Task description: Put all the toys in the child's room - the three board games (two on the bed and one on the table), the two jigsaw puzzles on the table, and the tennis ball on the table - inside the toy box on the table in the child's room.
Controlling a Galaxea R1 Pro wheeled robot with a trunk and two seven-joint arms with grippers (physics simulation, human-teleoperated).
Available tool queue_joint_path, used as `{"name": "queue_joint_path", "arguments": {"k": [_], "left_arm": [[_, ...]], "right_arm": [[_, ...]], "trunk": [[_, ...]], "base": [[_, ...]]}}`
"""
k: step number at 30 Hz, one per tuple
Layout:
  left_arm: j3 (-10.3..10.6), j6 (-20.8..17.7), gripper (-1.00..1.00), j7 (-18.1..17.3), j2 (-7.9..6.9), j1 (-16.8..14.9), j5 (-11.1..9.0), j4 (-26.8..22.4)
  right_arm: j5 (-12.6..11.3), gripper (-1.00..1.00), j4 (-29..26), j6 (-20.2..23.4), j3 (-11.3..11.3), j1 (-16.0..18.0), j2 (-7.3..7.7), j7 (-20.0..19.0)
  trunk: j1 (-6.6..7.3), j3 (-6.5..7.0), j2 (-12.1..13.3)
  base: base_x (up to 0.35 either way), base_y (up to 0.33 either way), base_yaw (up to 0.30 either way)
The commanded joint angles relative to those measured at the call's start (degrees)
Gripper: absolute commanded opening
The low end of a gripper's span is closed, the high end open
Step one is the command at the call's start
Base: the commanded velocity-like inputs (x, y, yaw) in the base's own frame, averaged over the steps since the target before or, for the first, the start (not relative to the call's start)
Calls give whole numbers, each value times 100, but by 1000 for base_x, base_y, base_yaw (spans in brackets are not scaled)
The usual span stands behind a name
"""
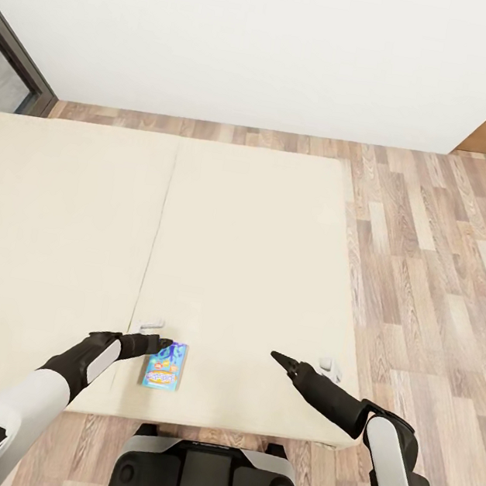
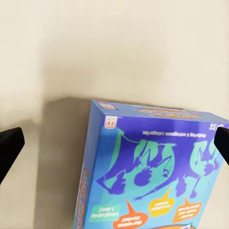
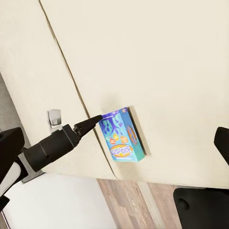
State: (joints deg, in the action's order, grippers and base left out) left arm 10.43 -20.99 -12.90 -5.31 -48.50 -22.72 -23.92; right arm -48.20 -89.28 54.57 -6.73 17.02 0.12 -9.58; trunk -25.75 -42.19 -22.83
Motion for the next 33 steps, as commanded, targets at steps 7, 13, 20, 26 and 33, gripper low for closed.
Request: {"name": "queue_joint_path", "arguments": {"k": [7,13,20,26,33], "left_arm": [[36,-20,100,-2,-5,-1,-31,-7],[36,-21,100,-2,-5,-1,-31,-7],[37,-28,100,-2,-5,-1,-31,-7],[34,-35,100,-12,-5,-1,-38,-7],[30,-23,100,-40,-5,-1,-39,-7]], "right_arm": [[49,100,-2,29,-12,3,-3,-57],[41,100,-2,35,-12,3,-3,-66],[36,100,-2,36,-12,3,-3,-70],[31,100,-2,41,-12,3,2,-77],[32,100,-2,43,-18,3,6,-85]], "trunk": [[-3,-4,-9],[-3,-44,-9],[-3,-107,-9],[-3,-162,-9],[-3,-207,-9]], "base": [[0,0,0],[0,0,0],[0,0,0],[0,0,0],[0,0,0]]}}
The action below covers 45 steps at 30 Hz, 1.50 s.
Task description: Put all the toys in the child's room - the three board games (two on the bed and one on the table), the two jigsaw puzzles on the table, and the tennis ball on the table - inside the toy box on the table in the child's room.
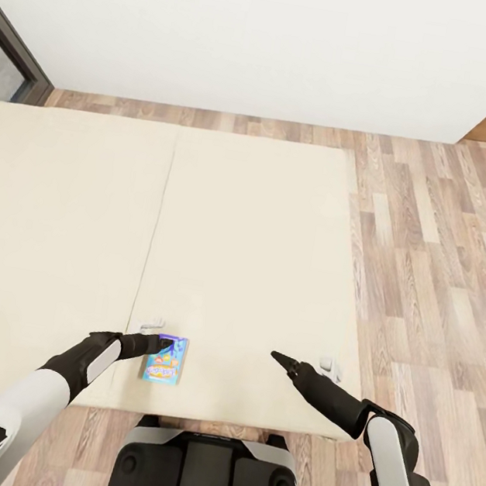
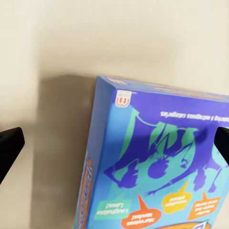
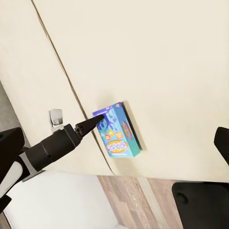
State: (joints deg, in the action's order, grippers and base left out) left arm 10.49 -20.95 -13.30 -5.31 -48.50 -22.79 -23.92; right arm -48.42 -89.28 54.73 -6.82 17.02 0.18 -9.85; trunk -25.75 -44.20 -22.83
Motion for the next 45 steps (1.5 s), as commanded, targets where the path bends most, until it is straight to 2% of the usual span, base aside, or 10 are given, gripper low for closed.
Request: {"name": "queue_joint_path", "arguments": {"k": [1,37,45], "left_arm": [[24,-26,100,-2,-5,-1,-32,-7],[23,-22,100,-26,-5,-1,-50,-13],[23,-23,100,-32,-5,-1,-50,-15]], "right_arm": [[54,100,-1,28,-10,3,-1,-59],[17,100,-1,29,-21,3,17,-69],[16,100,-1,29,-21,3,17,-70]], "trunk": [[-3,-8,-9],[-3,-14,-9],[-3,-14,-9]], "base": [[0,0,0],[-17,-40,0],[0,-144,0]]}}
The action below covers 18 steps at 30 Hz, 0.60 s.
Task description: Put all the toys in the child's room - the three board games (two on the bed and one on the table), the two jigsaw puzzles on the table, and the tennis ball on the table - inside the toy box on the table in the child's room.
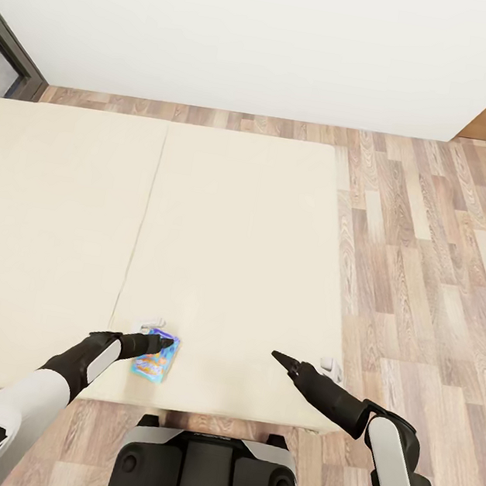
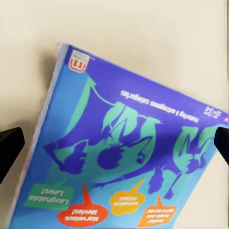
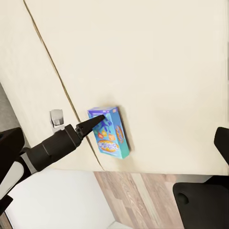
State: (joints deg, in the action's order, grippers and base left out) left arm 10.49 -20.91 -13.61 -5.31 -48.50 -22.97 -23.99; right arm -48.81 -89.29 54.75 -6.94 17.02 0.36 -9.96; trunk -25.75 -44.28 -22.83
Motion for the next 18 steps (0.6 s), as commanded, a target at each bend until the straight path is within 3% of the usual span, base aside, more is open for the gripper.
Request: {"name": "queue_joint_path", "arguments": {"k": [1,18], "left_arm": [[24,-28,100,0,-5,-1,-32,-7],[24,-28,100,-1,-5,-1,-32,-8]], "right_arm": [[56,100,-1,27,-9,3,-1,-59],[48,100,-1,27,-9,3,-1,-59]], "trunk": [[-3,-6,-9],[-3,-6,-9]], "base": [[0,-48,0],[-14,-5,0]]}}
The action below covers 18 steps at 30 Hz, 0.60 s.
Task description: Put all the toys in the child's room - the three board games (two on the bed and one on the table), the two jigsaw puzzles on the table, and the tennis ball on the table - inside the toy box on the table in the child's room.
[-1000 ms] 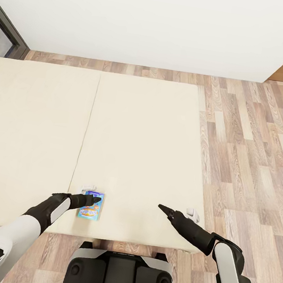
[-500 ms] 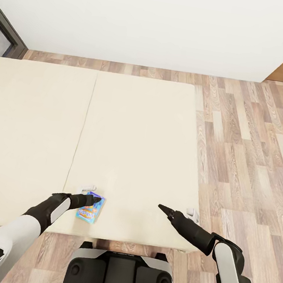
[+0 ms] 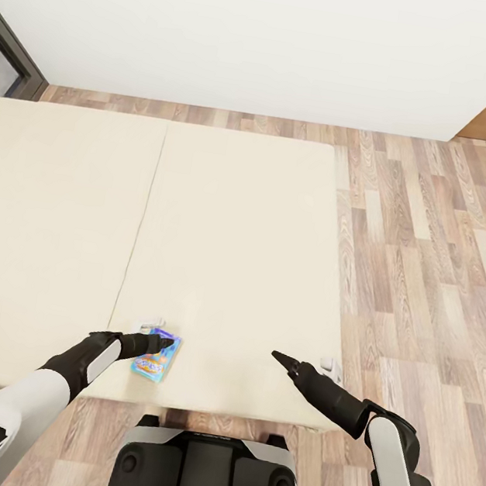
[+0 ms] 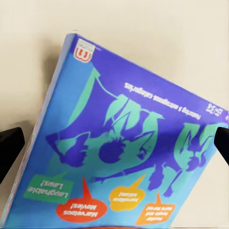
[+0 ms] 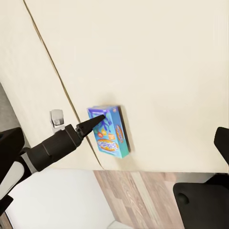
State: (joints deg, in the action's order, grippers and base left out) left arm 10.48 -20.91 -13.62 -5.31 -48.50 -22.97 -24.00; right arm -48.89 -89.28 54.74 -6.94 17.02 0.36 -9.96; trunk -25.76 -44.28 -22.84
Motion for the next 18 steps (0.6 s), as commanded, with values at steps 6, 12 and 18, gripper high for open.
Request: {"name": "queue_joint_path", "arguments": {"k": [6,12,18], "left_arm": [[16,-27,100,0,-13,-1,-32,-6],[16,-39,100,5,-14,-1,-47,-2],[15,-70,100,8,-14,-1,-50,0]], "right_arm": [[56,100,-2,27,-9,3,-1,-59],[56,100,-2,27,-9,3,6,-59],[55,100,-2,27,-9,3,14,-59]], "trunk": [[-2,-6,-8],[-2,-6,-8],[-2,-6,-8]], "base": [[-37,0,0],[-3,0,0],[-35,0,0]]}}
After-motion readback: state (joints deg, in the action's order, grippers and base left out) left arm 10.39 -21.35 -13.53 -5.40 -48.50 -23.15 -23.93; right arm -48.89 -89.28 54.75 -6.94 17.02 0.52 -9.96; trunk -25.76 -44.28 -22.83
